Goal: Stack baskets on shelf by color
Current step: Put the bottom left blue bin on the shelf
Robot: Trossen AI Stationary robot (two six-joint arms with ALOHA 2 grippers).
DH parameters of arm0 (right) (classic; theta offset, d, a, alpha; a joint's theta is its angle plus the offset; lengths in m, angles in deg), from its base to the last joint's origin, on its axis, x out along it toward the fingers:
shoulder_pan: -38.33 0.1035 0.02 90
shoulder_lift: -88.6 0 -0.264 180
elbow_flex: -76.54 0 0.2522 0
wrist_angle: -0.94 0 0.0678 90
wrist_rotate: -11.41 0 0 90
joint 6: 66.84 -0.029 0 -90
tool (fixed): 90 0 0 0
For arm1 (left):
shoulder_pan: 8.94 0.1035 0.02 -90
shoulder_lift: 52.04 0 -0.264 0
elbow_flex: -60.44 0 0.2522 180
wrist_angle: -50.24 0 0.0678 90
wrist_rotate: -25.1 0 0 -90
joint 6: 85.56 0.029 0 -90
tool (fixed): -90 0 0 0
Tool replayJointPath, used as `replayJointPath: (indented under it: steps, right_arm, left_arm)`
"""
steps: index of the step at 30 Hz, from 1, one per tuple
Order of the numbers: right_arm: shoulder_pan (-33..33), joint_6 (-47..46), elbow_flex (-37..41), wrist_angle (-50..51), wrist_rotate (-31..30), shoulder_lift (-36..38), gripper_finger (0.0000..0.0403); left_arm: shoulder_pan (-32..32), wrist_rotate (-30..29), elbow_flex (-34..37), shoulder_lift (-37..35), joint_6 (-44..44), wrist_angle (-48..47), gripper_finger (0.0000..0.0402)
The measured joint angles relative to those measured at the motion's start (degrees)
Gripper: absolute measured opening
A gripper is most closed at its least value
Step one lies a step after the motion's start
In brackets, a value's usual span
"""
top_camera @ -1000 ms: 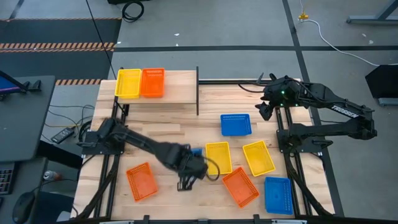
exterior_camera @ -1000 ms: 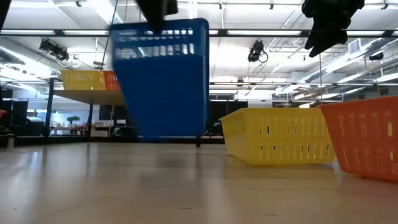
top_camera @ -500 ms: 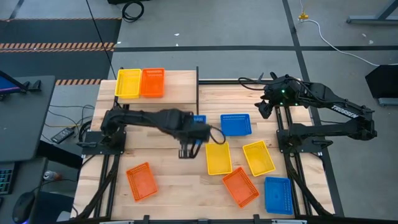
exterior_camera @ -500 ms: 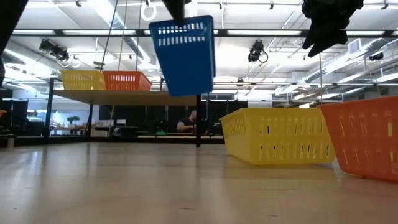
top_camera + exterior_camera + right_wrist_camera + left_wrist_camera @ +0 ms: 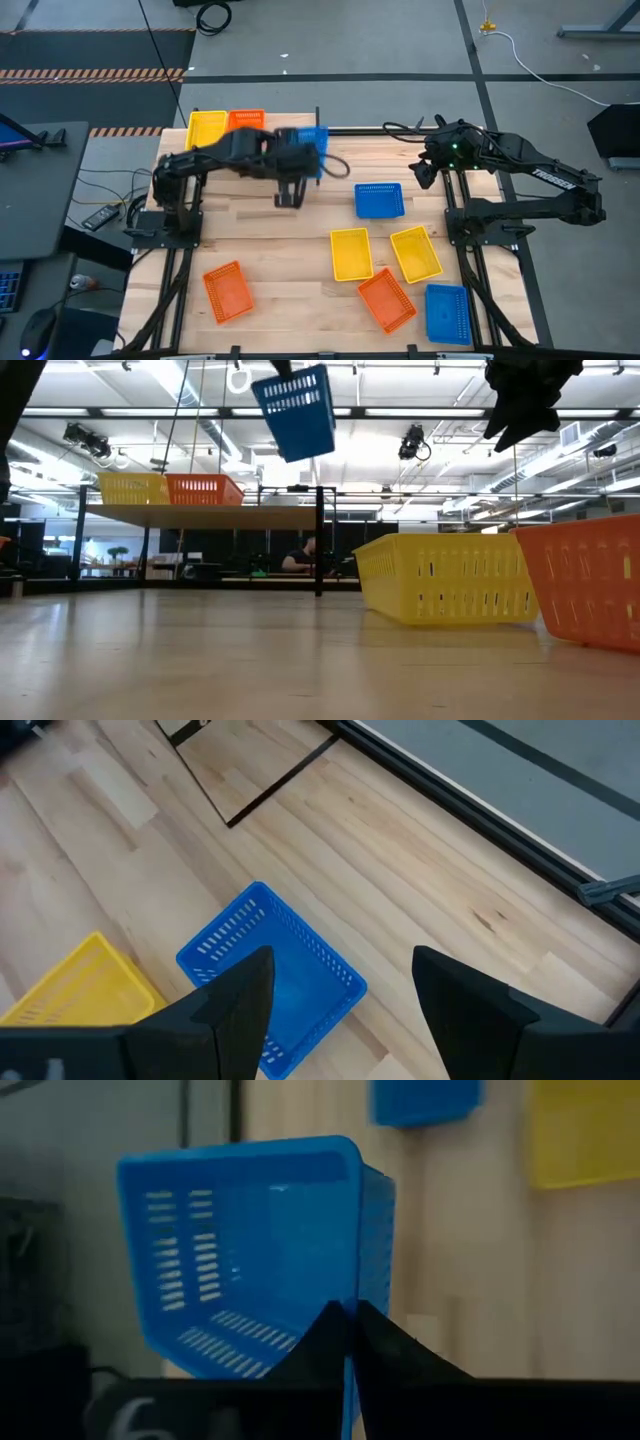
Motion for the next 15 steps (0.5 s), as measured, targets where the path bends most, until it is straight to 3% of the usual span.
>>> replayJointPath:
  steps: [7, 15]
  right_arm:
    - [0.0, -0.3, 0.0, -0.5, -0.1, -0.1, 0.0244]
    - [-0.1, -0.4, 0.0, -0.4, 0.1, -0.1, 0.0244]
  left_arm:
    - [8.7, 1.1, 2.4, 0.4, 4.3, 0.2, 0.0013]
    - [16.8, 5.1, 15.4, 0.7, 5.3, 1.0, 0.0012]
